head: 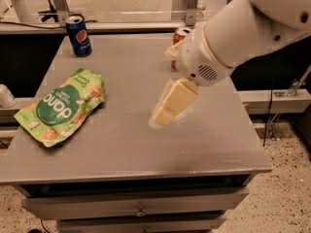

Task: Pick green rice chip bag

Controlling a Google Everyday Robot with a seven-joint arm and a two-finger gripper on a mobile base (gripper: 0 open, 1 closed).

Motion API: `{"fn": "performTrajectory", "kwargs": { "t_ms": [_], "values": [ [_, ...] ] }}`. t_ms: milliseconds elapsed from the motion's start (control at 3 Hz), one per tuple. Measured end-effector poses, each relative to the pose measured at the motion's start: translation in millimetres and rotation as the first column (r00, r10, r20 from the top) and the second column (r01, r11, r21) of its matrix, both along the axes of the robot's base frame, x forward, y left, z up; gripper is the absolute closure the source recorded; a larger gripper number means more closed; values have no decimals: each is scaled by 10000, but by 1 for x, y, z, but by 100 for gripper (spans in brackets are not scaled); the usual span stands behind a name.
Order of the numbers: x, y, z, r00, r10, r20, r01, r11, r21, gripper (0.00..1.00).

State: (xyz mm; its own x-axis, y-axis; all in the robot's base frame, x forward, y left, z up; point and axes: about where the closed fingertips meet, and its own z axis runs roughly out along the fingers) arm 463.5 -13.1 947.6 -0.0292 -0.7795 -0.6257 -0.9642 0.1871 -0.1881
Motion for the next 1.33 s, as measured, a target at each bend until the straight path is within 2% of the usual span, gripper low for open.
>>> {"fn": "performTrajectory", "kwargs": {
  "t_ms": [333, 667, 1000, 1333],
  "values": [
    [4, 22, -10, 9999, -31, 122, 25, 9988, 480, 0],
    [22, 70, -37, 9999, 0, 156, -23, 9883, 1522, 0],
    [48, 111, -64, 9997, 80, 210, -129, 9689, 2472, 0],
    [80, 143, -86, 9992, 179, 369, -286, 9490, 3141, 0]
  ]
}}
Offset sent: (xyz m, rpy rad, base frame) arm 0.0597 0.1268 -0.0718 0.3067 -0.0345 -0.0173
